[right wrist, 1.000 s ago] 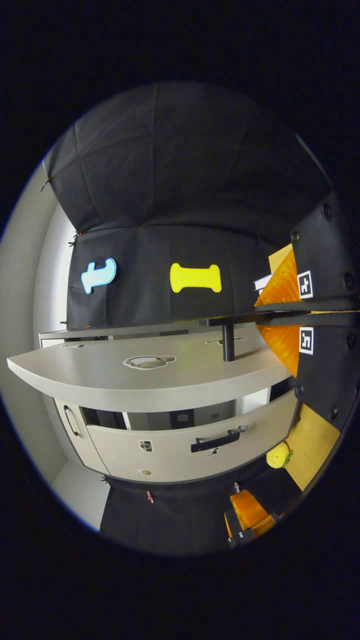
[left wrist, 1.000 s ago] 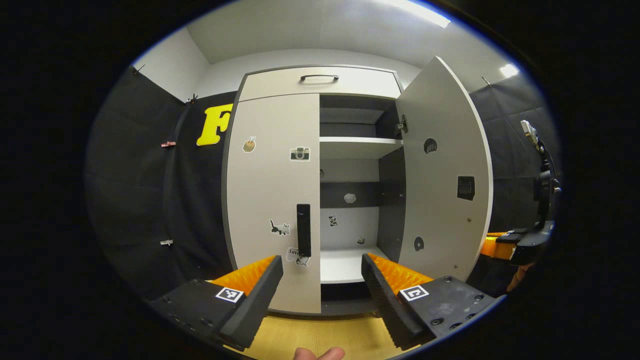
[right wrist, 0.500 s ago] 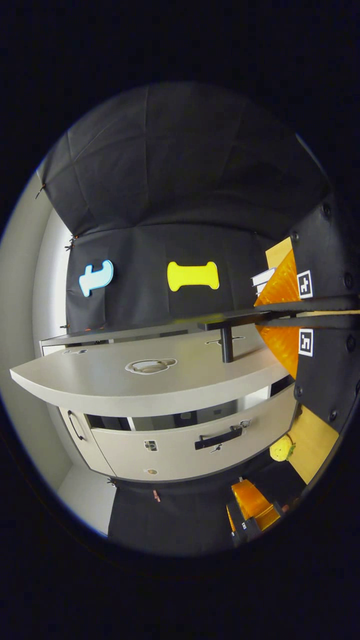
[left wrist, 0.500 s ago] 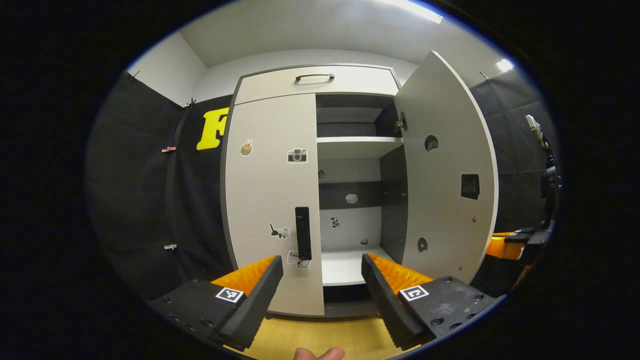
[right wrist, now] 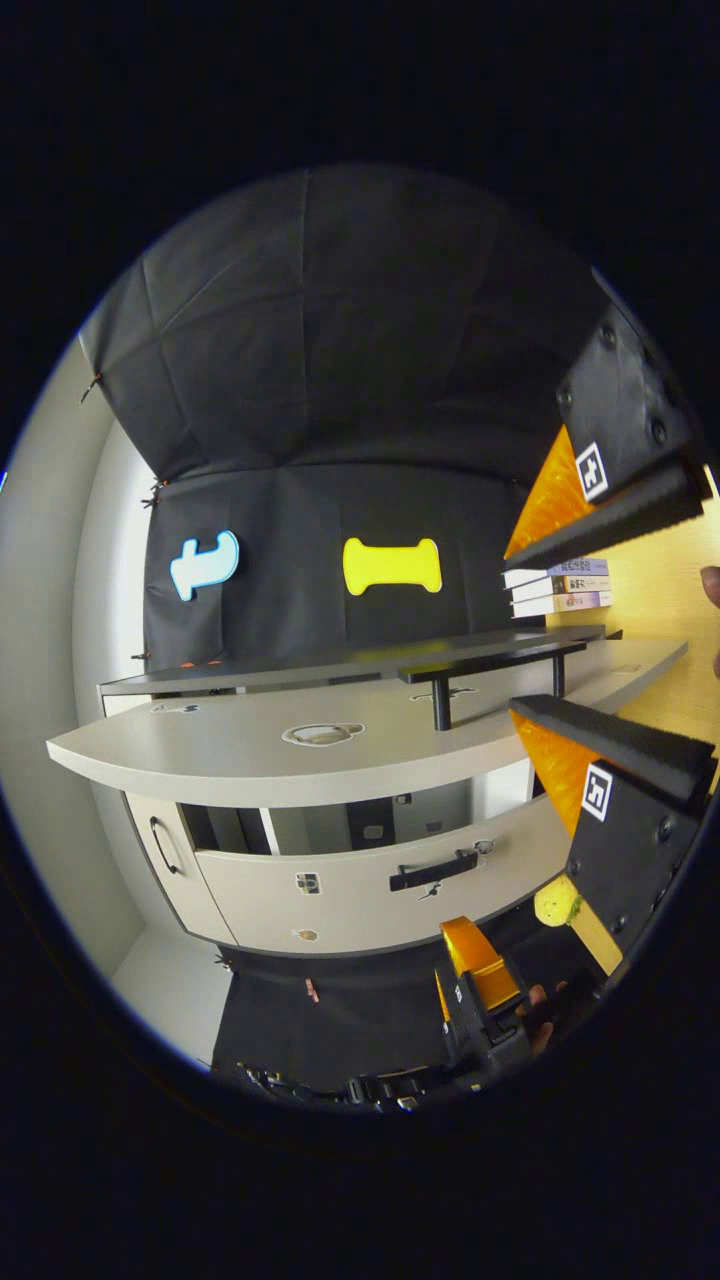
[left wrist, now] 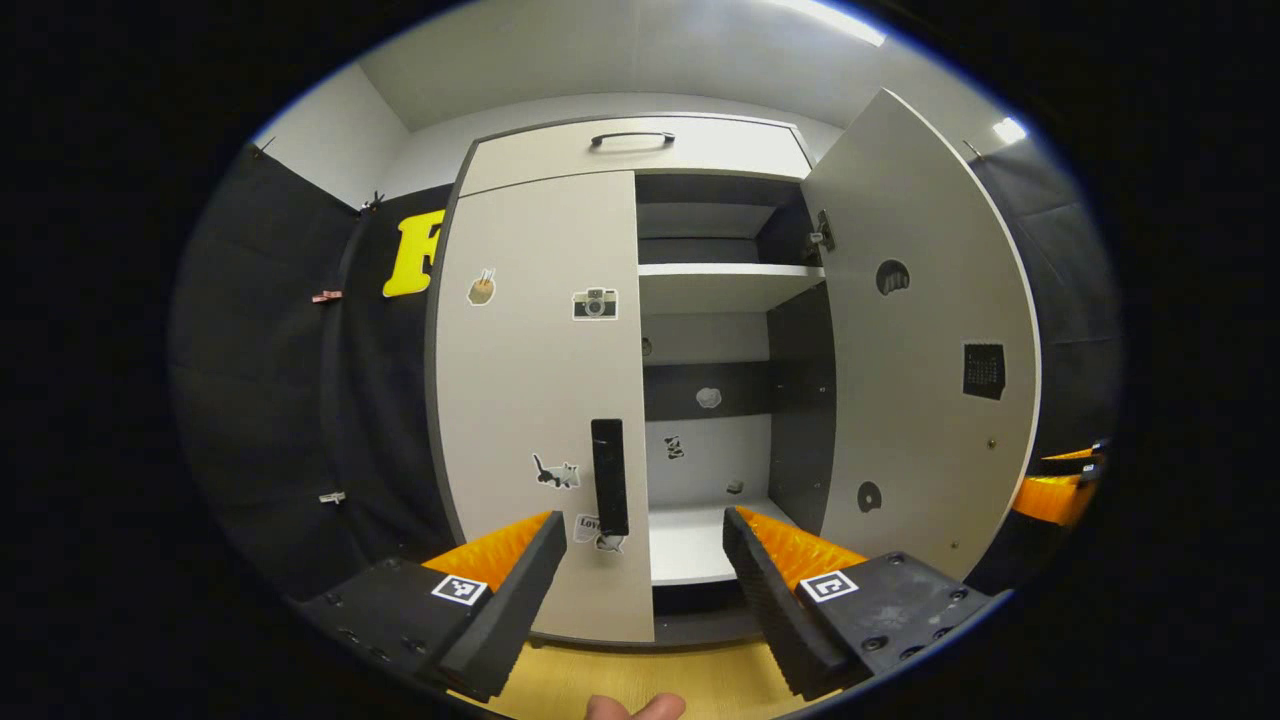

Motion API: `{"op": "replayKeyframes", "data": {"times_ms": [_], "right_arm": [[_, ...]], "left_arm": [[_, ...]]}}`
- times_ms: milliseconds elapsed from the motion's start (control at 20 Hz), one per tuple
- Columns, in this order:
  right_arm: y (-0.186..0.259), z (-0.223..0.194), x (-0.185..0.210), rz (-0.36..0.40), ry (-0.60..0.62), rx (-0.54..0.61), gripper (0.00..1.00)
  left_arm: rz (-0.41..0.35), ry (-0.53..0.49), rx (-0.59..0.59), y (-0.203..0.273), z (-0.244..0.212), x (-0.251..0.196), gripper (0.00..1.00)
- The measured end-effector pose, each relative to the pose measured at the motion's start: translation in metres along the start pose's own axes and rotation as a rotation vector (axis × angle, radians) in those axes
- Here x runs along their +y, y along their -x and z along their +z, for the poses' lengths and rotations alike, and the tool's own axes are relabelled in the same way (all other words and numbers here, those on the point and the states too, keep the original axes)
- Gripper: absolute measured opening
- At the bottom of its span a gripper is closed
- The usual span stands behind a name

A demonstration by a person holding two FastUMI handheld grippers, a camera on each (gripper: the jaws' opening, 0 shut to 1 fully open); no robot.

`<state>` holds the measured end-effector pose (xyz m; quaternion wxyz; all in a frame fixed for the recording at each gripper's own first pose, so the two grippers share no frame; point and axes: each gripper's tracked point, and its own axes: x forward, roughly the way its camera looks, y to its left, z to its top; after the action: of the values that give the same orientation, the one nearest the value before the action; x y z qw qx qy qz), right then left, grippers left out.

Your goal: Open the right door of the double-door shoe cabinet with the right hand, and open the left door with the left hand.

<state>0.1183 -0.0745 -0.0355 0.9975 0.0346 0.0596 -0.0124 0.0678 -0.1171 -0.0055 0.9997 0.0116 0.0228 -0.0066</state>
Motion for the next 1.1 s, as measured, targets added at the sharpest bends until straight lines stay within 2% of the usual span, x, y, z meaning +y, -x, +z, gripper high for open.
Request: {"op": "replayKeyframes", "data": {"times_ms": [50,100,300,450,500,550,650,700,900,1050,1100], "right_arm": [[0.001,0.001,-0.005,-0.017,0.003,-0.011,0.77],[0.005,0.004,-0.009,-0.036,0.008,-0.020,0.92],[0.014,0.009,-0.024,-0.101,0.026,-0.047,0.96],[0.018,0.013,-0.025,-0.100,0.012,-0.067,0.98],[0.019,0.015,-0.023,-0.095,0.002,-0.069,0.92],[0.020,0.015,-0.024,-0.095,-0.003,-0.068,0.98],[0.023,0.016,-0.026,-0.098,0.003,-0.073,0.98],[0.023,0.016,-0.028,-0.103,0.011,-0.072,0.98],[0.029,0.016,-0.037,-0.123,0.016,-0.066,0.98],[0.028,0.015,-0.043,-0.140,0.011,-0.061,0.98],[0.027,0.014,-0.045,-0.144,0.010,-0.056,0.98]], "left_arm": [[-0.008,0.000,0.007,-0.007,-0.002,0.001,0.98],[-0.007,0.001,0.007,-0.014,-0.001,0.003,0.98],[0.018,-0.018,0.008,-0.050,-0.006,0.016,0.99],[0.041,-0.044,0.010,-0.080,-0.011,0.030,0.98],[0.042,-0.053,0.012,-0.092,-0.013,0.034,0.97],[0.038,-0.050,0.010,-0.102,-0.014,0.035,0.97],[0.034,-0.025,0.007,-0.119,-0.018,0.040,0.96],[0.044,-0.020,0.011,-0.128,-0.020,0.044,0.91],[0.063,-0.047,0.028,-0.158,-0.031,0.051,0.87],[0.068,-0.063,0.027,-0.170,-0.036,0.052,0.66],[0.057,-0.058,0.030,-0.172,-0.037,0.048,0.57]]}}
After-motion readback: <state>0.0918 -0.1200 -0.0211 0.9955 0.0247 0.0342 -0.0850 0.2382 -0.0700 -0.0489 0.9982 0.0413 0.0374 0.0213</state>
